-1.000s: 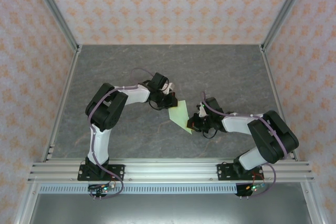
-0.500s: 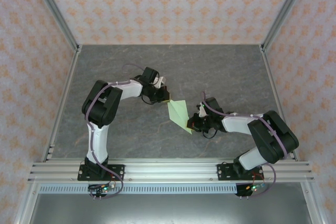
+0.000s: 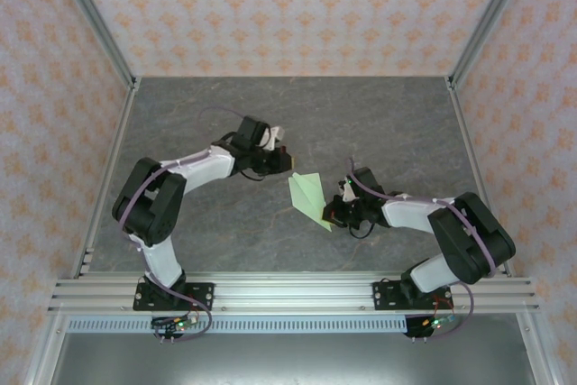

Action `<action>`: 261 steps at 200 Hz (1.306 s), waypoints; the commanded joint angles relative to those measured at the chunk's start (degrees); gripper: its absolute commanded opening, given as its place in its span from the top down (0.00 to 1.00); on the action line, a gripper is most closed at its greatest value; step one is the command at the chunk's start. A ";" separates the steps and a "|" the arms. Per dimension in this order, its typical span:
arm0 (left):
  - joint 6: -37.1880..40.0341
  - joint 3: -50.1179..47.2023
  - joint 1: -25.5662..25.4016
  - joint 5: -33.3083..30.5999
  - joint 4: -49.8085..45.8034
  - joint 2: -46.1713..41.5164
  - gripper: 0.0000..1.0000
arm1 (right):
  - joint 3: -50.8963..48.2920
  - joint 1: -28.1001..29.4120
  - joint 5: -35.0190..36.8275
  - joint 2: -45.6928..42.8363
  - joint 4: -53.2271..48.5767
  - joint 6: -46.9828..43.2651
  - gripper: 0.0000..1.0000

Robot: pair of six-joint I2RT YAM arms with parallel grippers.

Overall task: Fold a paper plane with a square sheet of paper (fold left side to right side)
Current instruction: Fourth fold the wing at the center of the table.

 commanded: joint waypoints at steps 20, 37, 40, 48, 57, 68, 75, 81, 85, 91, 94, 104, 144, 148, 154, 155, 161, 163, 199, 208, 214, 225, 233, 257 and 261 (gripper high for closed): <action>-3.79 0.85 -4.69 -1.82 4.22 5.84 1.00 | -2.61 -0.20 7.79 2.14 -12.97 -0.44 1.00; -4.64 1.80 -5.35 -1.10 5.69 9.11 1.00 | -2.47 -0.08 7.81 1.89 -12.96 -0.23 1.00; -4.61 1.91 -5.43 -1.25 5.67 9.50 1.00 | -2.53 0.01 7.80 1.87 -12.97 -0.16 1.00; -4.43 2.22 -5.59 -1.81 5.57 10.27 1.00 | -2.43 0.16 7.88 1.70 -12.91 0.03 1.00; -4.25 2.32 -5.60 -2.42 5.36 11.01 1.00 | -2.39 0.29 7.88 1.53 -12.95 0.08 1.00; -3.57 2.54 -5.55 -3.99 4.15 11.74 1.00 | -2.29 0.45 7.80 1.43 -13.13 0.13 1.00; -3.18 2.64 -5.60 -4.87 3.25 12.17 1.00 | -2.26 0.58 7.72 1.19 -13.28 0.21 1.00; -2.94 2.76 -5.60 -5.65 2.52 12.58 1.00 | -2.26 0.68 7.71 1.08 -13.42 0.21 1.00; -2.82 2.70 -5.57 -6.14 2.17 12.77 1.00 | -2.22 0.74 7.70 0.84 -13.62 0.35 1.00; -2.79 2.48 -5.55 -6.85 1.66 13.11 1.00 | -2.21 0.90 7.65 0.49 -13.96 0.38 1.00; -2.79 2.45 -5.54 -7.22 1.42 13.17 1.00 | -2.11 0.90 7.62 0.25 -14.20 0.39 1.00; -2.80 2.33 -5.44 -8.35 0.52 13.53 1.00 | -1.97 1.06 7.62 -0.53 -15.16 0.48 1.00; -2.62 1.10 -5.51 -9.75 -0.10 13.67 1.00 | 0.61 2.09 8.48 -8.60 -21.16 2.90 1.00; -2.62 1.01 -5.51 -9.80 -0.07 13.59 1.00 | 1.36 2.44 8.97 -9.58 -22.27 3.08 1.00; -2.57 0.93 -5.49 -9.87 -0.06 13.47 1.00 | 2.65 2.79 9.97 -11.48 -24.02 3.27 1.00; -2.55 0.88 -5.50 -9.86 -0.10 13.51 1.00 | 2.86 2.87 10.07 -11.75 -24.17 3.28 1.00; -2.53 0.87 -5.51 -9.86 -0.07 13.42 1.00 | 4.13 3.19 11.13 -13.06 -25.82 3.37 1.00; -2.53 0.88 -5.51 -9.85 -0.10 13.36 1.00 | 4.60 3.32 11.44 -13.27 -26.29 3.38 1.00; -2.36 0.92 -5.50 -9.94 -0.40 13.06 1.00 | 9.14 5.12 12.30 -12.74 -24.99 6.10 1.00; -2.39 1.03 -5.51 -9.98 -0.47 13.12 1.00 | 9.70 5.63 12.43 -11.11 -23.70 6.68 1.00; -2.44 1.01 -5.51 -9.94 -0.42 13.09 1.00 | 9.98 5.89 12.35 -9.78 -22.82 7.08 1.00; -2.61 0.98 -5.51 -9.85 -0.31 13.10 1.00 | 10.34 6.25 12.05 -7.63 -21.13 7.72 1.00; -2.62 1.01 -5.51 -9.85 -0.29 13.10 1.00 | 10.52 6.38 12.07 -6.22 -20.17 7.99 1.00; -2.53 1.03 -5.50 -10.11 -0.45 12.99 1.00 | 10.05 6.47 14.06 -4.55 -20.25 8.55 1.00; -2.54 1.00 -5.51 -10.11 -0.49 13.03 1.00 | 9.72 6.47 14.45 -4.62 -20.32 8.78 1.00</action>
